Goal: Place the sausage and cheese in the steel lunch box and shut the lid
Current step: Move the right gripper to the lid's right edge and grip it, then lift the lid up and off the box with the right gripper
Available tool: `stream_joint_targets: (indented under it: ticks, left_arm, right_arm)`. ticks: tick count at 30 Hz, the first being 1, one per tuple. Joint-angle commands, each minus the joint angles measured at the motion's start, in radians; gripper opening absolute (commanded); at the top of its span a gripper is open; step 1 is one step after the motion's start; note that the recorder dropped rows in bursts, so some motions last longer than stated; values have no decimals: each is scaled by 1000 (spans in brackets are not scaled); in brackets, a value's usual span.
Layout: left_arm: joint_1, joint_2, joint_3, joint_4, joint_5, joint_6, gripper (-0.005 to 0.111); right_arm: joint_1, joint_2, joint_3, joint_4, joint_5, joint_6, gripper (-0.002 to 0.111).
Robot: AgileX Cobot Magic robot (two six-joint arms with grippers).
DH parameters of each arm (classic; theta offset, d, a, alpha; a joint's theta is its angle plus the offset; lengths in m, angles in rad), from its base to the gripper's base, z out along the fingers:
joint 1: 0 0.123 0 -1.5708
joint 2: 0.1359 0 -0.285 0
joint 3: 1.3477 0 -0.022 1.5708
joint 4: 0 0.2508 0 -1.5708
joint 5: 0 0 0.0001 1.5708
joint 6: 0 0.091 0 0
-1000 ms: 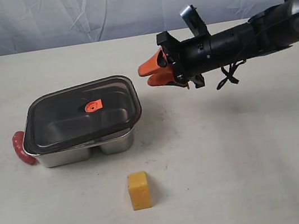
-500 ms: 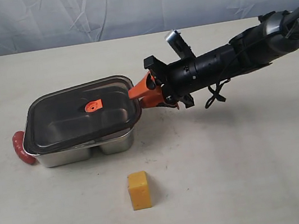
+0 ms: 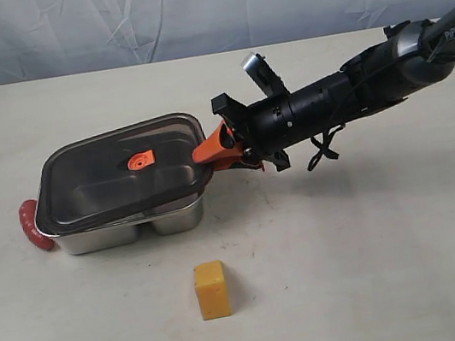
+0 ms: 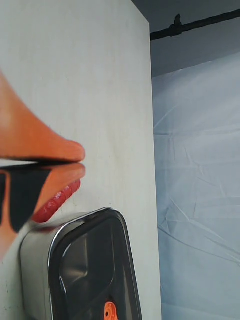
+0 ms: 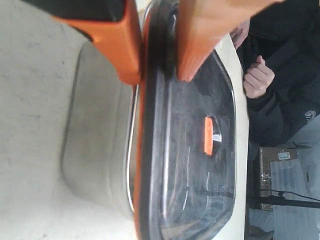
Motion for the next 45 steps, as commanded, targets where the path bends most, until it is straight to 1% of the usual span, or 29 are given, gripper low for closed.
stream_joint_targets:
  ticks: [1, 3, 5, 11, 16, 26, 33, 35, 37, 39, 42, 45]
  left_arm:
    - [-3, -5, -1, -8, -2, -3, 0]
    - [-3, -5, -1, -8, -2, -3, 0]
    - [-3, -5, -1, -8, -2, -3, 0]
    - [-3, -5, -1, -8, -2, -3, 0]
    - [-3, -5, -1, -8, -2, -3, 0]
    - [-3, -5, -1, -8, -2, -3, 0]
    - [-3, -5, -1, -8, 0, -3, 0]
    - [-3, -5, -1, -8, 2, -3, 0]
    - [-3, -5, -1, -8, 2, -3, 0]
    - [-3, -5, -1, -8, 2, -3, 0]
    - [-3, -5, -1, -8, 2, -3, 0]
    - [-3, -5, -1, -8, 2, -3, 0]
  right_arm:
    - [0, -1, -4, -5, 8, 14, 8]
    - [0, -1, -4, -7, 10, 14, 2]
    - [0, -1, -4, -7, 21, 14, 0]
    - [0, -1, -4, 4, 76, 14, 0]
    - [0, -32, -4, 18, 78, 3, -1]
    - [-11, -177, -4, 34, 64, -43, -1]
    - [-45, -304, -4, 24, 35, -64, -1]
    - [-60, -350, -5, -21, -9, -64, -1]
    - [-76, -412, -5, -133, -101, -64, -1]
    - [-80, -482, -5, -277, -202, -49, -1]
    - [-80, -578, -5, -549, -363, -21, -1]
    - [-80, -662, -5, -749, -447, -18, -1]
